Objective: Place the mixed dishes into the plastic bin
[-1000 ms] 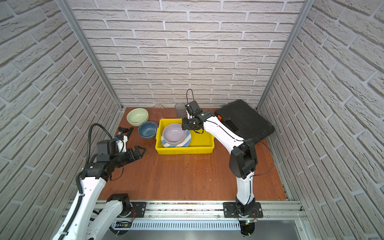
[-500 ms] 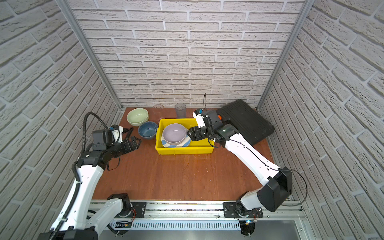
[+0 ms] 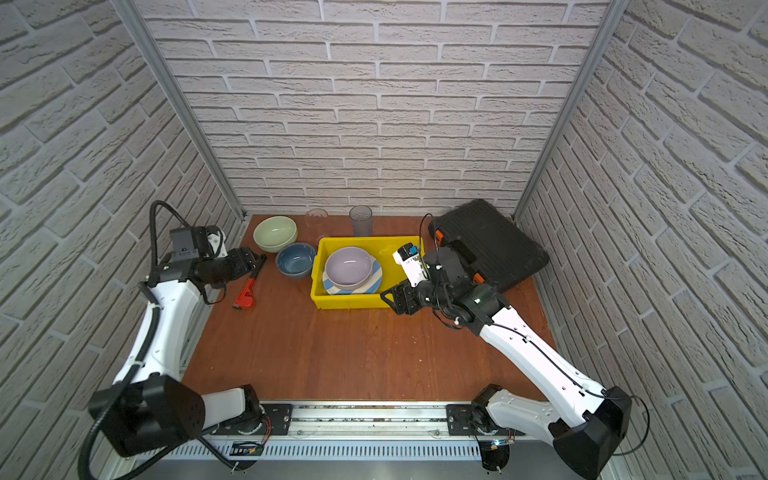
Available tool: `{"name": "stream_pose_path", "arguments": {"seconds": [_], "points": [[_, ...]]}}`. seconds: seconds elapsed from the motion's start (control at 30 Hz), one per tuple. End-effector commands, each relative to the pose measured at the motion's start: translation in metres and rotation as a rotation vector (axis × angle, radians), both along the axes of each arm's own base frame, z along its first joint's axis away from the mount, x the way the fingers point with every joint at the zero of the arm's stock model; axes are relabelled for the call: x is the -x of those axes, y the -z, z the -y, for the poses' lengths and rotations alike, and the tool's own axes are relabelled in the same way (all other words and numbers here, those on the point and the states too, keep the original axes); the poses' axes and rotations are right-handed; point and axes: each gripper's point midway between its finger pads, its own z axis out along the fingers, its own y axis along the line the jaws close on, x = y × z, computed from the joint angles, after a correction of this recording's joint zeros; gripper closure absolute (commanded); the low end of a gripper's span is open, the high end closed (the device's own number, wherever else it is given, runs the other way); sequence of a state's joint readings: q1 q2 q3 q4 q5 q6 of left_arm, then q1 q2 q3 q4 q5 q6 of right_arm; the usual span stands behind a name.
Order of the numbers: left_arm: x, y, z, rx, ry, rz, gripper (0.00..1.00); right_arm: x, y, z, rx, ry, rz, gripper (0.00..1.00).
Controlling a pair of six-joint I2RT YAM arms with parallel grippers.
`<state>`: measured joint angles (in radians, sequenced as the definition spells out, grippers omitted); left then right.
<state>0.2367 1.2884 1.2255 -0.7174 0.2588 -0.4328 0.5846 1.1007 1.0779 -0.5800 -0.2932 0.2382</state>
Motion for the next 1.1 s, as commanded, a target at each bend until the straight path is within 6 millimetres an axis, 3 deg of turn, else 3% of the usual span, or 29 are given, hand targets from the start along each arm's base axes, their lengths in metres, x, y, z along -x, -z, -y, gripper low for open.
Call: {"name": "stream_pose_path", "arguments": {"seconds": [0.0, 0.2, 0.4, 0.73, 1.07], "points": [[-0.019, -0.005, -0.011, -0.017, -0.004, 0.003, 0.18, 0.012, -0.003, 0.001, -0.023, -0.012, 0.030, 0.28], [-0.054, 0.016, -0.026, -0.011, -0.003, -0.067, 0.27, 0.028, 0.008, 0.016, 0.003, -0.012, 0.050, 0.28], [-0.093, 0.032, -0.036, 0.041, -0.014, -0.100, 0.37, 0.031, 0.013, 0.016, 0.010, -0.025, 0.044, 0.27], [-0.148, 0.059, -0.051, 0.078, -0.005, -0.166, 0.41, 0.034, 0.011, 0.017, 0.010, -0.031, 0.048, 0.28], [-0.179, 0.086, -0.065, 0.081, -0.032, -0.239, 0.42, 0.031, 0.011, 0.014, 0.014, -0.039, 0.047, 0.29]]}}
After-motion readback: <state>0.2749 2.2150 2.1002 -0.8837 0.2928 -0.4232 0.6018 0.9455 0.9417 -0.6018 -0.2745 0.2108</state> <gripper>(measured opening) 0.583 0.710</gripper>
